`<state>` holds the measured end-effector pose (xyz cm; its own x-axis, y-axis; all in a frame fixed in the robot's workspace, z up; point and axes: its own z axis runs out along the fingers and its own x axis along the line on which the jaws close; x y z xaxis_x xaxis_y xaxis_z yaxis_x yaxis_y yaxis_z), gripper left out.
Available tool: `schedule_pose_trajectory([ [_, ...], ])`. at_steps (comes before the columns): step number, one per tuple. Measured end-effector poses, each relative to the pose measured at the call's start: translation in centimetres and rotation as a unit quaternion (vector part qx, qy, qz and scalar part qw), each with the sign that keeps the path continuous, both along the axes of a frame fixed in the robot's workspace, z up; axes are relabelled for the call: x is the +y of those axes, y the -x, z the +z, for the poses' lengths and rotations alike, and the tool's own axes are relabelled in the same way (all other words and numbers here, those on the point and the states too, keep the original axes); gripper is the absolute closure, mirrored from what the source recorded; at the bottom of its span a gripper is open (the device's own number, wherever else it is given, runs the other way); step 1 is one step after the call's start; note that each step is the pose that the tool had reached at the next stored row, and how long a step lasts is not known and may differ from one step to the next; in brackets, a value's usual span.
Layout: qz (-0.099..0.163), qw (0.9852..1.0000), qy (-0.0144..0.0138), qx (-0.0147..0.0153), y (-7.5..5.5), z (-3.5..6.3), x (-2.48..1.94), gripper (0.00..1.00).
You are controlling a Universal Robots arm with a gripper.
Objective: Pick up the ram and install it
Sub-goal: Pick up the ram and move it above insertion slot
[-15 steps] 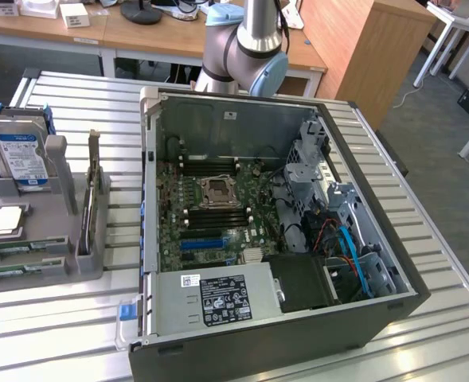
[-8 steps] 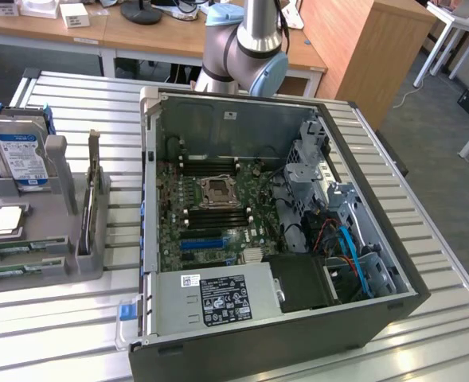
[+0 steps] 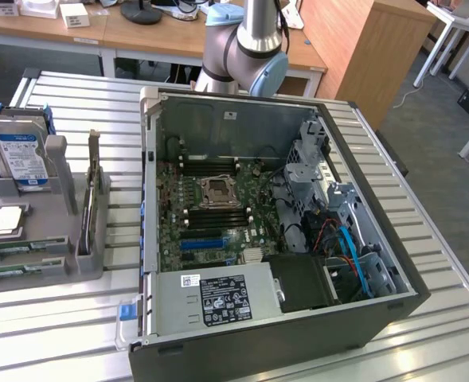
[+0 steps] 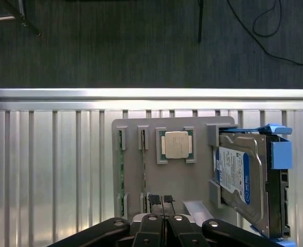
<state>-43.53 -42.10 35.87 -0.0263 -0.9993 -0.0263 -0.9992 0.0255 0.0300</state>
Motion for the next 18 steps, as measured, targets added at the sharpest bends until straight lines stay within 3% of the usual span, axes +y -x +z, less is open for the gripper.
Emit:
schedule_pose_trajectory([
  [11,0.000,1.0000,0.0000,0.0000,0.0,-1.18,0.00,0.89],
  [18,0.000,1.0000,0.0000,0.0001,0.0,-1.24,0.00,0.89],
])
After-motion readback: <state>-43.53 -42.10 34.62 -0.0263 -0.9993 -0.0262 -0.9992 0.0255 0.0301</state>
